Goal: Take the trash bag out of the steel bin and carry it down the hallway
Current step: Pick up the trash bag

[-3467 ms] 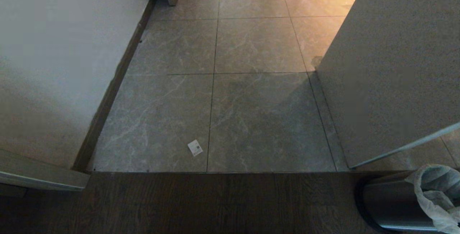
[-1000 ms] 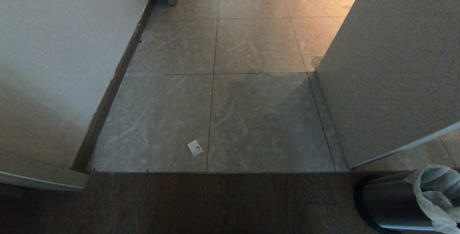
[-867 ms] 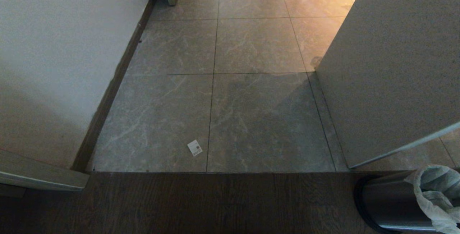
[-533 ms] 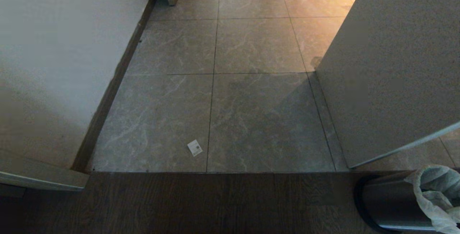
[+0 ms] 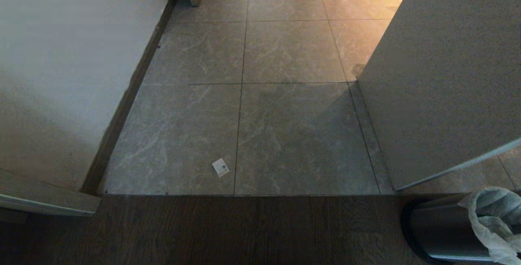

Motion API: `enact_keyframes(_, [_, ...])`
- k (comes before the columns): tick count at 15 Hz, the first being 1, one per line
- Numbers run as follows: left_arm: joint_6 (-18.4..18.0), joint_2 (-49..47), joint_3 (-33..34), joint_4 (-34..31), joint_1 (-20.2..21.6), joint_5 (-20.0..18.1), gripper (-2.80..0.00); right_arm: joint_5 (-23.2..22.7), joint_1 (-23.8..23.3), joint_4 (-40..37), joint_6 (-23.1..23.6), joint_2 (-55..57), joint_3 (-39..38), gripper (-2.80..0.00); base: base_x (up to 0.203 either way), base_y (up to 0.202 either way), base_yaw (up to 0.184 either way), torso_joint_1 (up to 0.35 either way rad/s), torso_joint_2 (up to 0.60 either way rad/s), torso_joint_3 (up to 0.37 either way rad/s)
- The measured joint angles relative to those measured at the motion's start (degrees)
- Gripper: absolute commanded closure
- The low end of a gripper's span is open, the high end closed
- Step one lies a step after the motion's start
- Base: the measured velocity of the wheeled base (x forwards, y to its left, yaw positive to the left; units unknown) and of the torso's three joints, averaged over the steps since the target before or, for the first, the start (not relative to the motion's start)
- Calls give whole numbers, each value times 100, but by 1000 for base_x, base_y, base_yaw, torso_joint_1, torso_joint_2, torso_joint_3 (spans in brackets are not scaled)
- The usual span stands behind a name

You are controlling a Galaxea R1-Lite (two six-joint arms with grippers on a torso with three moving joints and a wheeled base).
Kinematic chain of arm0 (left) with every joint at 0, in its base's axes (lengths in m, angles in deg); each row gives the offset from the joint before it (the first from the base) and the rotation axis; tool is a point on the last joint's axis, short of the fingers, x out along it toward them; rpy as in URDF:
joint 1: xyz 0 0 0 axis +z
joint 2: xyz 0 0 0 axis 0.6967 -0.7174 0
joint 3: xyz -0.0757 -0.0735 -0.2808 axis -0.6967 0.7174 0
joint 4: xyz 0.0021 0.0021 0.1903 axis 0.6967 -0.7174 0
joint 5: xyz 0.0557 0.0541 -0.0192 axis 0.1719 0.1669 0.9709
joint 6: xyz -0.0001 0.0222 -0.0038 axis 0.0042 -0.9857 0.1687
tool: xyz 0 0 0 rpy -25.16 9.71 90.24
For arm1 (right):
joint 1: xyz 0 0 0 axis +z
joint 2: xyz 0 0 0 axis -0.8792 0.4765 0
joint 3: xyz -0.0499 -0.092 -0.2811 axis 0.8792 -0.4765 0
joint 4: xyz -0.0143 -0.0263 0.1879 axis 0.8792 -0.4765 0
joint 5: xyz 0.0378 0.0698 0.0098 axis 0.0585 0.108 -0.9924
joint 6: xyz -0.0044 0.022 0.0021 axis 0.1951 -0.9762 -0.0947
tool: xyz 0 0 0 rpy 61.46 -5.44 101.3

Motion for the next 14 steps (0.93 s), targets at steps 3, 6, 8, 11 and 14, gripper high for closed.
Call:
enact_keyframes(3, [-2, 0, 0, 0, 0, -2, 0, -29, 7, -51, 687, 96, -157, 0, 0, 0, 0, 0, 0, 0])
enact_keyframes(6, [-1, 0, 0, 0, 0, 0, 0, -46, 5, -79, 1051, 15, -606, 0, 0, 0, 0, 0, 0, 0])
enact_keyframes(8, [0, 0, 0, 0, 0, 2, 0, -43, 2, -194, 1176, -158, -850, 0, 0, 0, 0, 0, 0, 0])
enact_keyframes(11, [-2, 0, 0, 0, 0, 0, 0, -93, 62, -689, 1505, -359, -1028, 0, 0, 0, 0, 0, 0, 0])
enact_keyframes(14, [0, 0, 0, 0, 0, 0, 0, -179, 74, -1011, 1533, -335, -1045, 0, 0, 0, 0, 0, 0, 0])
